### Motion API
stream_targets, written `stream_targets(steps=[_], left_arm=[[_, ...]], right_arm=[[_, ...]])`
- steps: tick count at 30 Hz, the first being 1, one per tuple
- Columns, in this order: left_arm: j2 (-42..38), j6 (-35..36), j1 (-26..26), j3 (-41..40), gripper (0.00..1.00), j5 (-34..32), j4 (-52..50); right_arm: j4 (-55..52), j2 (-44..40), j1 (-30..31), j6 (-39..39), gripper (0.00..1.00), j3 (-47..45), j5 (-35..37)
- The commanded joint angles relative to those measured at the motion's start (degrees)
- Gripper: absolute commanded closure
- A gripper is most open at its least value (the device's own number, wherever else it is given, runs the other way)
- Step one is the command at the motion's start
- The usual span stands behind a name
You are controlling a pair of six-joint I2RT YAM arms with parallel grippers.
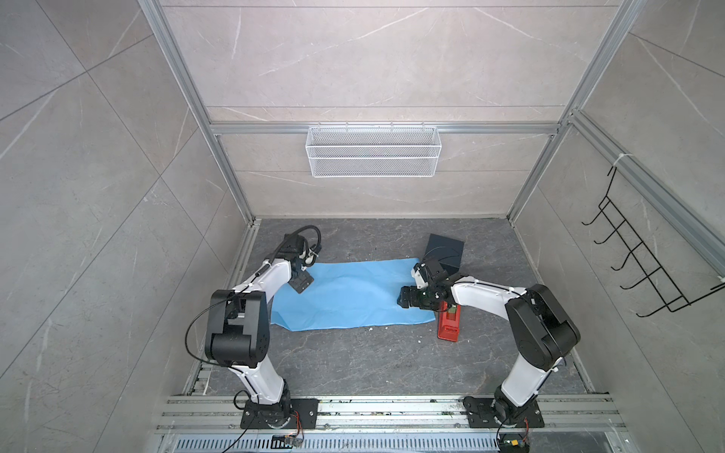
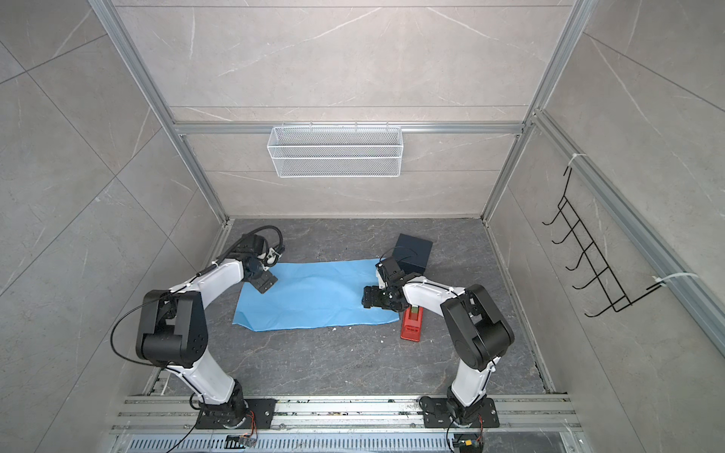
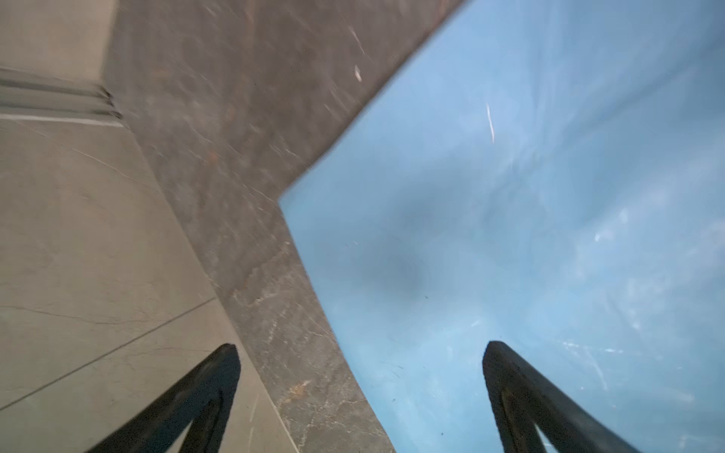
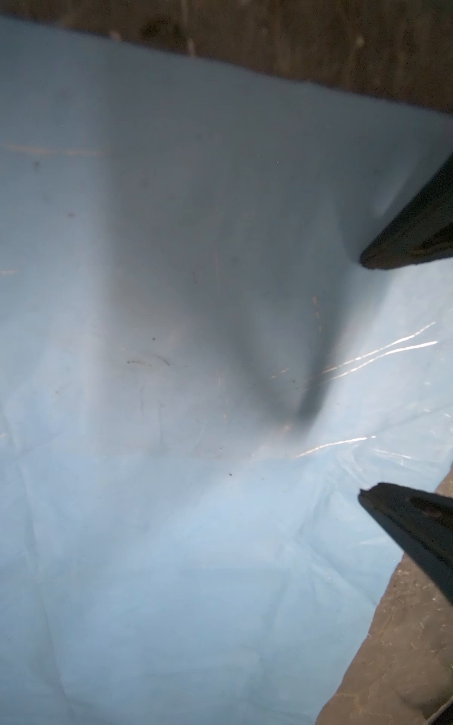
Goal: Wrap a gift box in wrapping paper
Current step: Rotate the wrapping paper at the center of the table, then pick up the gift box from the top-right of the table.
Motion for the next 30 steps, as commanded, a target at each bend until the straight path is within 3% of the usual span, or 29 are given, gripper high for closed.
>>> stream_targets(steps=[1,8,15,22,30], left_arm=[[-4.4,-4.7,-3.4,6.1,0.00,8.6,-2.6],[0.8,-15.7,-13.7,21.3,0.00,17.5,-4.4],[13.7,-32.1,-21.1,38.2,0.00,26.1,-2.9],[28.5,-46.2,-25.1,53.8,0.00,32.1,-2.4],[41.1,-60.1,-28.3,63.4,0.00,40.4,4.6]], right_arm=[[-6.6,-3.1,0.5,3.8,0.11,0.1,-0.5],[-12.8,-9.5,-1.5,4.5,0.08,6.9,5.5],[-17.1,-13.5,-8.3,3.7,0.08,11.2,9.2],[-18.5,-14.9,-17.6,2.8,0.09,11.9,5.7],[-14.2,-12.5,-29.2,2.4,0.11,10.1,-2.6]])
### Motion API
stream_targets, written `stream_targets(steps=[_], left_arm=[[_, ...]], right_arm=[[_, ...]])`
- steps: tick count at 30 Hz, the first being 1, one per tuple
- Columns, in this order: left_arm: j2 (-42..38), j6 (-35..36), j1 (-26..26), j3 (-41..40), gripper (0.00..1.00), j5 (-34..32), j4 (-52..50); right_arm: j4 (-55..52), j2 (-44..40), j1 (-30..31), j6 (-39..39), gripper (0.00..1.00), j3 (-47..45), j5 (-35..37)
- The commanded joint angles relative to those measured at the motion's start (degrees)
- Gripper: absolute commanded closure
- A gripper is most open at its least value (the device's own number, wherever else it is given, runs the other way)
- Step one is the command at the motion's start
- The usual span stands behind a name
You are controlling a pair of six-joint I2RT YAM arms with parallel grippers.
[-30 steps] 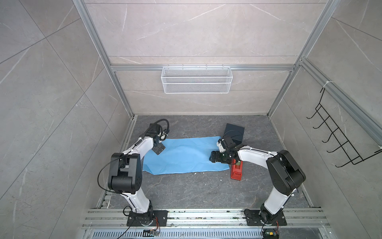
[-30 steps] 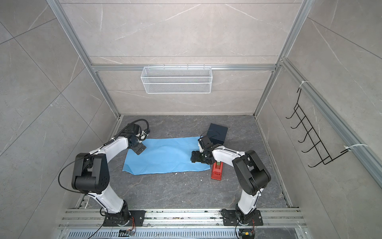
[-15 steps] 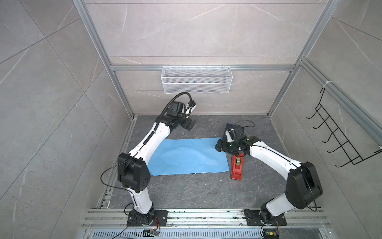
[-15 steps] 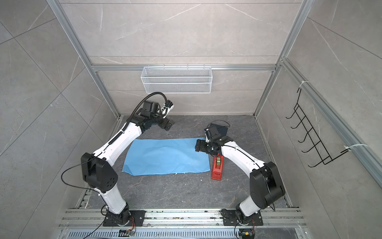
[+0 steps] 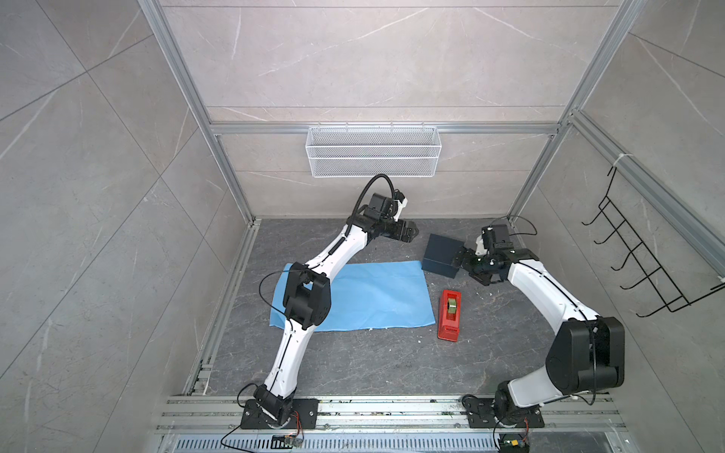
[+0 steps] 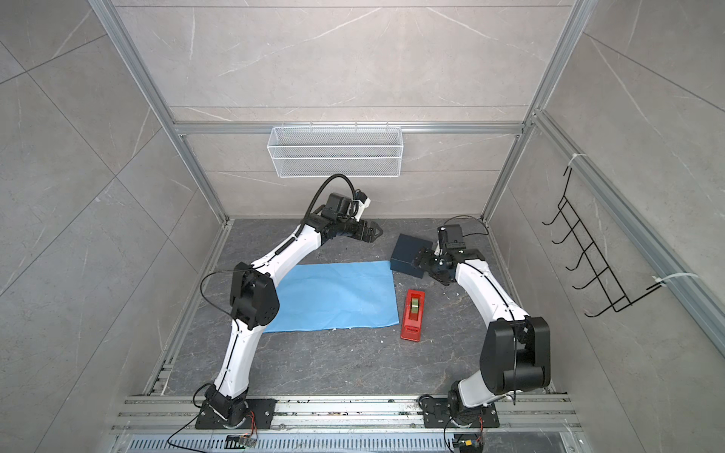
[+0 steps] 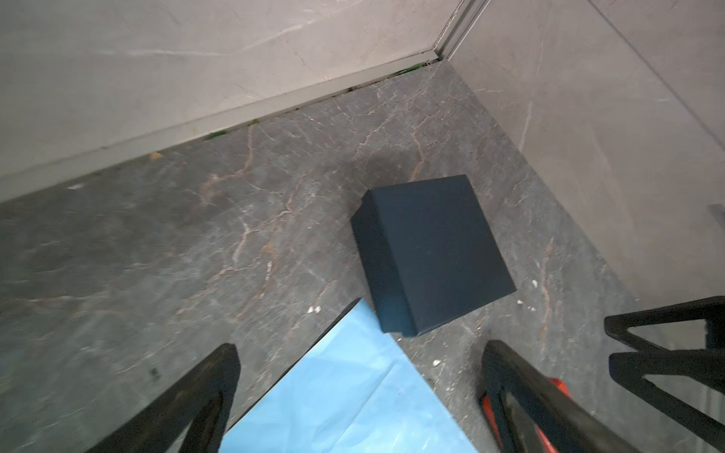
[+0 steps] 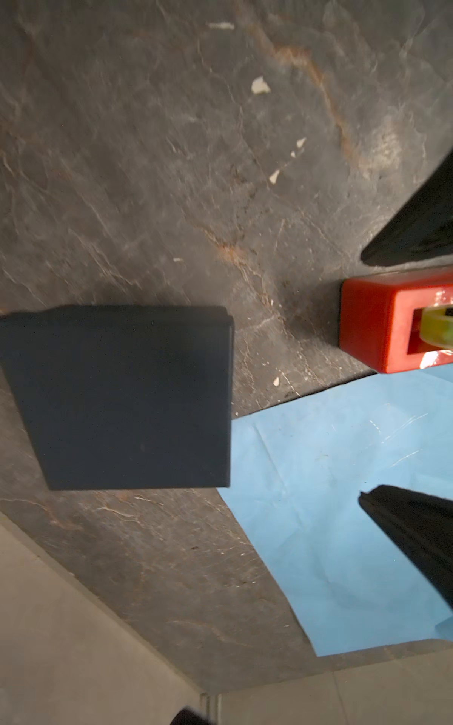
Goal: Wrap a gift box in wrapping paper
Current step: Pick up the gift box from the top-right of the table.
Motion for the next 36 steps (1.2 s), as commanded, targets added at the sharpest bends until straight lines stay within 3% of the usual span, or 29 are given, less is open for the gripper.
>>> stream_targets(steps=[1,10,13,17,20,36], left_arm=[[3.2,-8.4,-1.5,3.9,0.00,6.0,5.3],[10.9,-15.4,-3.1,7.0,0.02,4.8,7.8],[13.6,-18.5,-3.5,8.6,0.03,7.9,10.0],[14.9,-16.7,-4.8,8.9,0.06,7.3,10.5],[16.8,-18.7,-4.7,9.5,0.12,7.8,11.2],[21.2,-19.2,-5.3,11.1,0.35,12.8,18.7]], right_arm=[[2.7,1.1,-2.9,-0.3,0.12,-1.3,-5.5],[10.1,10.5,-8.0,-0.3,0.19,1.6,-14.4],[9.9,14.0,-8.5,-1.7,0.21,4.5,-15.3],[10.4,17.3,-9.0,-2.1,0.25,5.9,-16.1],[11.7,19.6,-9.2,-3.1,0.31,7.3,-18.5],[15.5,29.6,-9.5,-5.9,0.34,11.3,-22.6]])
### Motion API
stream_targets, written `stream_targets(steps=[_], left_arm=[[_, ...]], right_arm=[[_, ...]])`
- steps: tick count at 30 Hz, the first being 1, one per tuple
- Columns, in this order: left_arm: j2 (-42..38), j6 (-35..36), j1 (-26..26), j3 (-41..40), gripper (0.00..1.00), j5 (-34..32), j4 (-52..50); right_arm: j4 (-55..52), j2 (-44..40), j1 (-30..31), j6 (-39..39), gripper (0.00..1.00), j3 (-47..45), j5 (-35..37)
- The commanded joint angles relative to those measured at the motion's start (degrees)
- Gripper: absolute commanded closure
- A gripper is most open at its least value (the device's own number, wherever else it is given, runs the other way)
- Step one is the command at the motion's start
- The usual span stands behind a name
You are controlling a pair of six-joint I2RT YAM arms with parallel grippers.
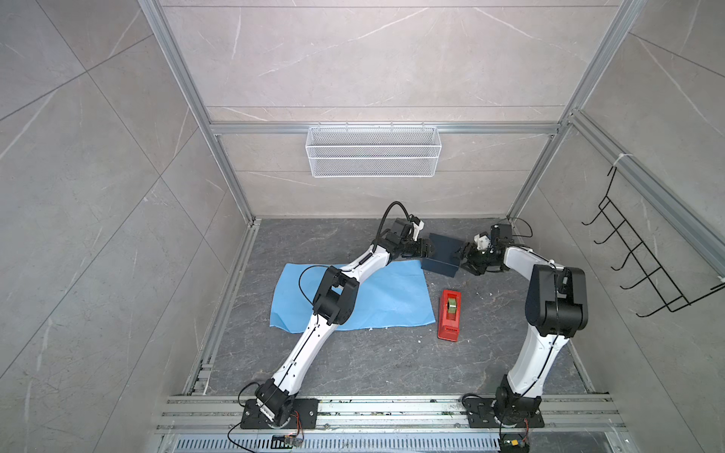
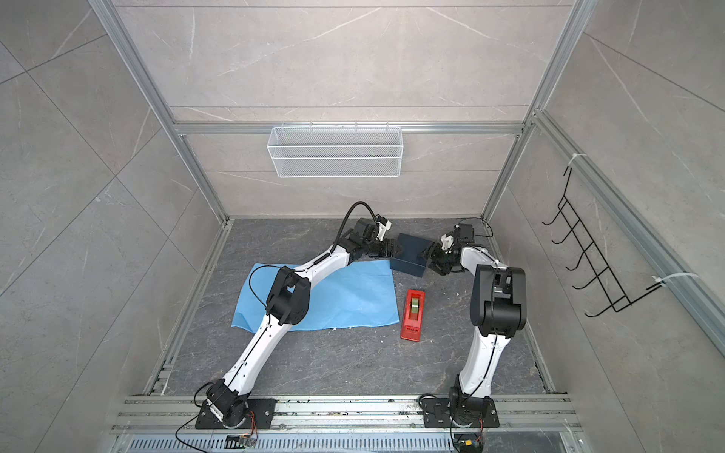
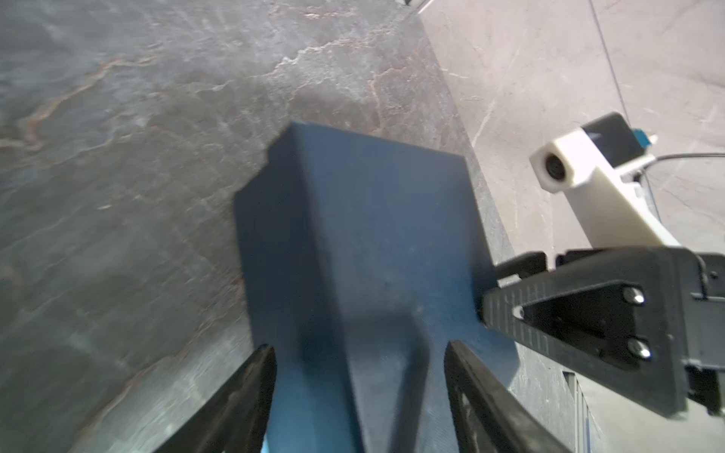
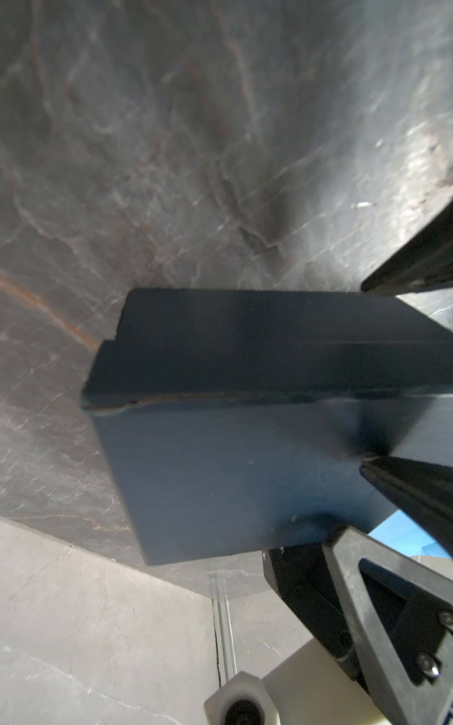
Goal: Wrap a gift box in wrapping paper
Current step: Pick up the gift box from the top-right of the table.
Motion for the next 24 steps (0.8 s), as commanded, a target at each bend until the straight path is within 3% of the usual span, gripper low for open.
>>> stream_targets(steps=[1,7,17,24], left_arm=[[1.6,-0.7,-0.7,2.2,0.41,2.9,3.7],[1.2,-1.3,-0.9,1.7,0.48,5.4,4.7],[-4.9,-3.4,-0.4,1.6,0.52,7.1,5.7],[-12.4,-7.7,1.0,-4.7,0.53,10.1,7.1]], right_arm=[[1.5,3.0,-0.1,-1.9,0.34,1.4,-0.8],[3.2,4.0,0.0,-1.7,0.43,1.5,-4.7],[3.5,-2.5,1.9,-1.1,0.43,-0.3,-6.2],[3.5,-9.8,4.7,0.1,0.43,-1.2,-5.0]])
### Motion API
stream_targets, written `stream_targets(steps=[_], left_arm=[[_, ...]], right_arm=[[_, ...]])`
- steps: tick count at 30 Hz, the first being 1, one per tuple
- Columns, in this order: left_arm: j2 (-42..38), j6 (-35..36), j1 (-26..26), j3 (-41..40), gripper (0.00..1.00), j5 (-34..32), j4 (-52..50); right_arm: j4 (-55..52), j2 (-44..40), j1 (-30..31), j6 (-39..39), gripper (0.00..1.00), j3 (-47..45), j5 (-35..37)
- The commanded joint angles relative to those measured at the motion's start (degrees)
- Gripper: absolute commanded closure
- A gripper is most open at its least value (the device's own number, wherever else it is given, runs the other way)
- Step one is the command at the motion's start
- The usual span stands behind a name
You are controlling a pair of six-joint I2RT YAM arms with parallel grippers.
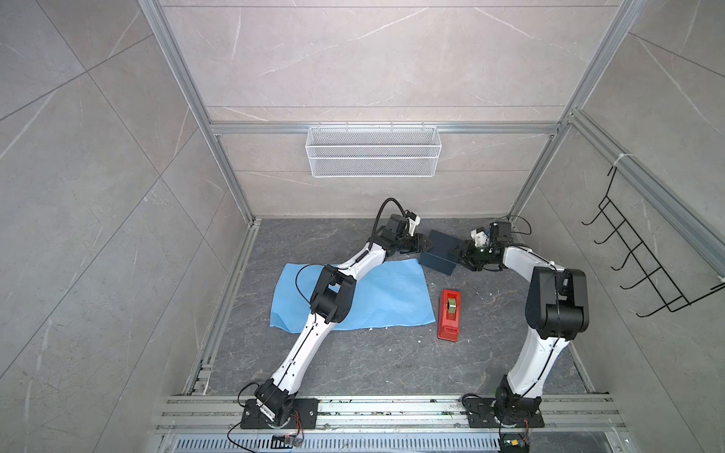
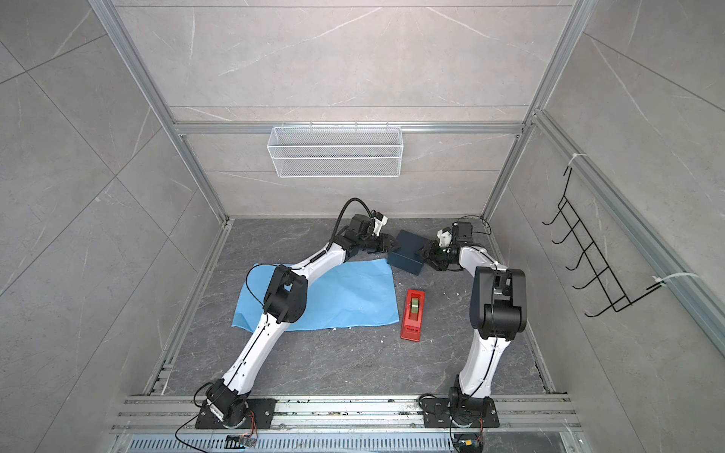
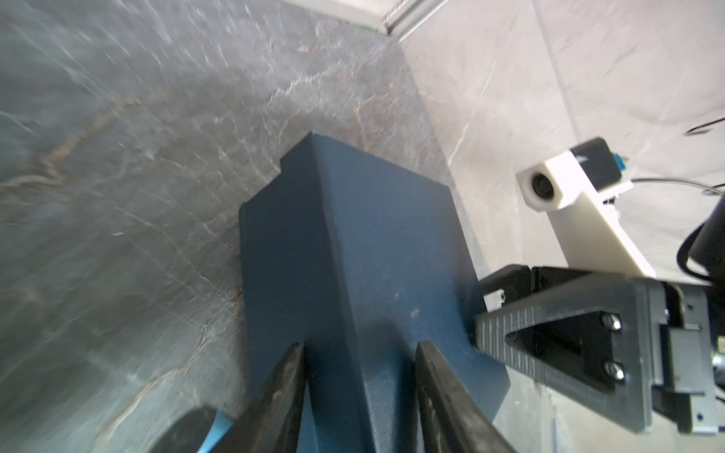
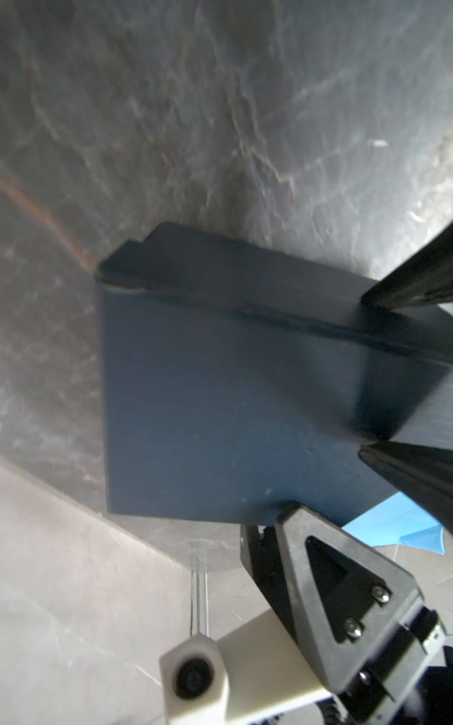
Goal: Wrap a gift box in wrapping paper
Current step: Pick up the gift box from the top-right of the table, then place the gift box on the wrapping paper.
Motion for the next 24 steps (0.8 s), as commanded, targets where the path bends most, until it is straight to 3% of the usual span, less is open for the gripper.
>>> stream_targets(steps=[1,6,14,24], left_arm=[[-10.2,-2.7,-0.9,-3.0,0.54,6.8,3.7],[-17.5,-5.1,0.0,-12.8,0.55,9.2,4.8],[-38.1,-3.7,5.0,-40.5,0.55,9.9,6.5],[-58.2,0.5,13.1,-67.1,0.49,11.4,-6.1]], right_arm=[[1.8,-6.0,3.2,1.4,0.43,-0.4,-2.5],[-0.3,-9.6,7.0,0.5,0.43,-0.6,-0.8],[2.1,-14.1,15.0,3.1,0.43,-5.7,2.6],[7.5,-16.7,31.3,8.4,0.43,-12.2,9.5]])
